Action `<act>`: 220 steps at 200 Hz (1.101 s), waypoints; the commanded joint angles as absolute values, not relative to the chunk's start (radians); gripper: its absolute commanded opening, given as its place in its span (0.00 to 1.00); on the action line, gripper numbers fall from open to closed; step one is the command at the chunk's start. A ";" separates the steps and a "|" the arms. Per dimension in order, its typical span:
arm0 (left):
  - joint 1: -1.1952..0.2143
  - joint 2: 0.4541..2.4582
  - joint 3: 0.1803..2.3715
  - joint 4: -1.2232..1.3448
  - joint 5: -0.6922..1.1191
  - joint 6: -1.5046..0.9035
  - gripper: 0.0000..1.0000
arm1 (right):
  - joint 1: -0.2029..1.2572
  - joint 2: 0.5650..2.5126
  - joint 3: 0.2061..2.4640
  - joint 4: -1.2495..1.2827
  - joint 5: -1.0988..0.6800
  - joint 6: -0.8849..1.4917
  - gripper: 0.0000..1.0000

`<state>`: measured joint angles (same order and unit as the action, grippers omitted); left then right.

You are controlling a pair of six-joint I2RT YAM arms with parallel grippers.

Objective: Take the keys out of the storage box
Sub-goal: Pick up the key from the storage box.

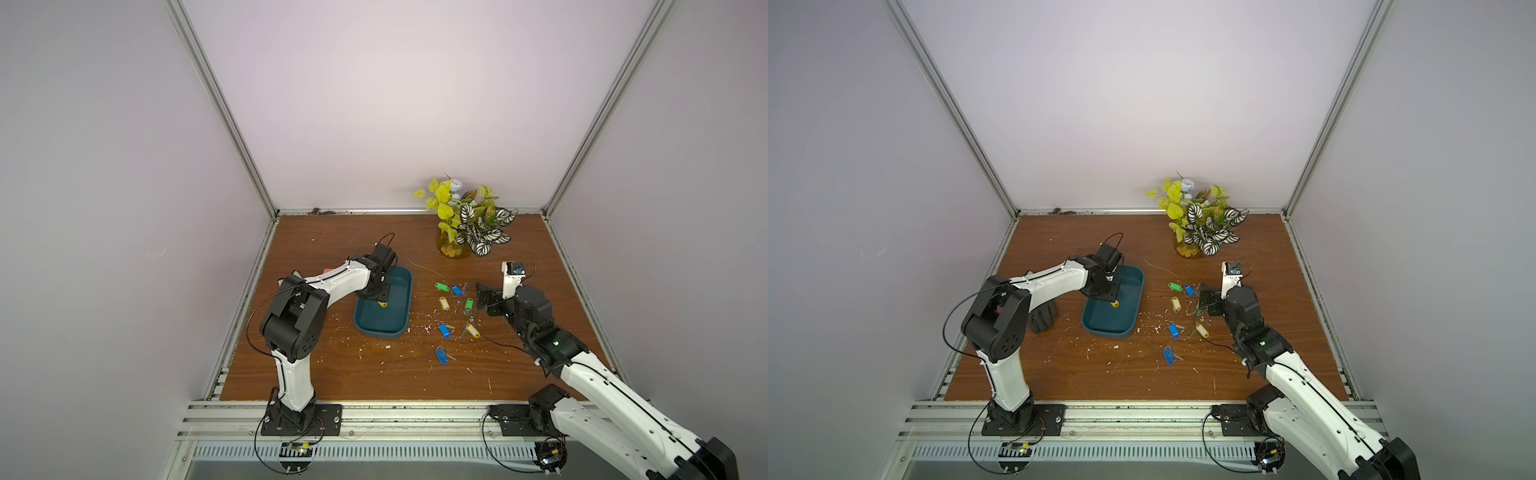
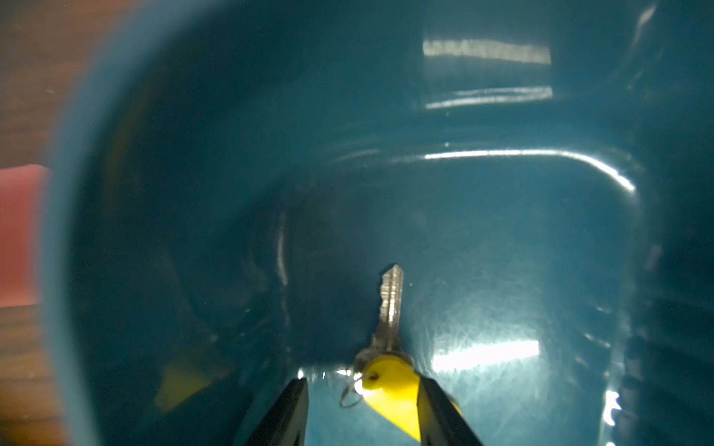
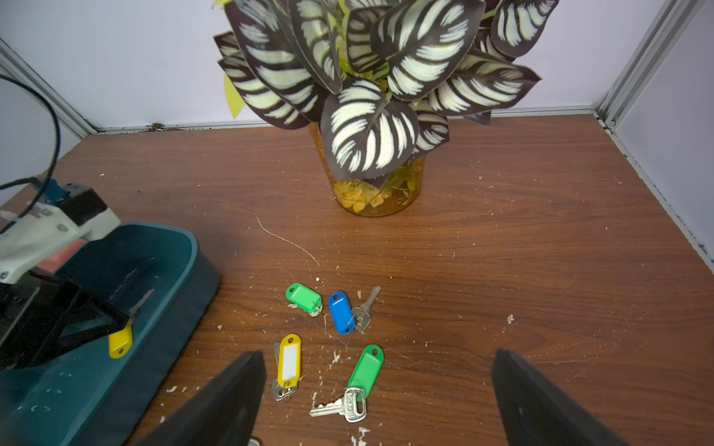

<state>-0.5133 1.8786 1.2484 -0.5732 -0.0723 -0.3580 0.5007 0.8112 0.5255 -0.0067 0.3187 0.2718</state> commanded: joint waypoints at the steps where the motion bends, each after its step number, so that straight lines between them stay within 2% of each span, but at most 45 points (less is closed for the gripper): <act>1: -0.506 1.898 1.277 -0.595 -0.067 -0.334 0.50 | 0.494 0.799 0.519 0.008 0.344 0.290 0.99; 34: -0.502 1.917 1.281 -0.594 -0.064 -0.332 0.49 | 0.494 0.799 0.521 0.007 0.345 0.288 0.99; 78: -0.502 1.930 1.275 -0.592 -0.043 -0.333 0.41 | 0.494 0.800 0.518 0.009 0.345 0.286 0.99; 112: -0.502 1.923 1.272 -0.594 -0.043 -0.336 0.28 | 0.494 0.801 0.517 0.011 0.347 0.286 0.99; 220: -0.503 1.852 1.261 -0.592 -0.056 -0.325 0.00 | 0.494 0.789 0.517 0.007 0.357 0.285 0.99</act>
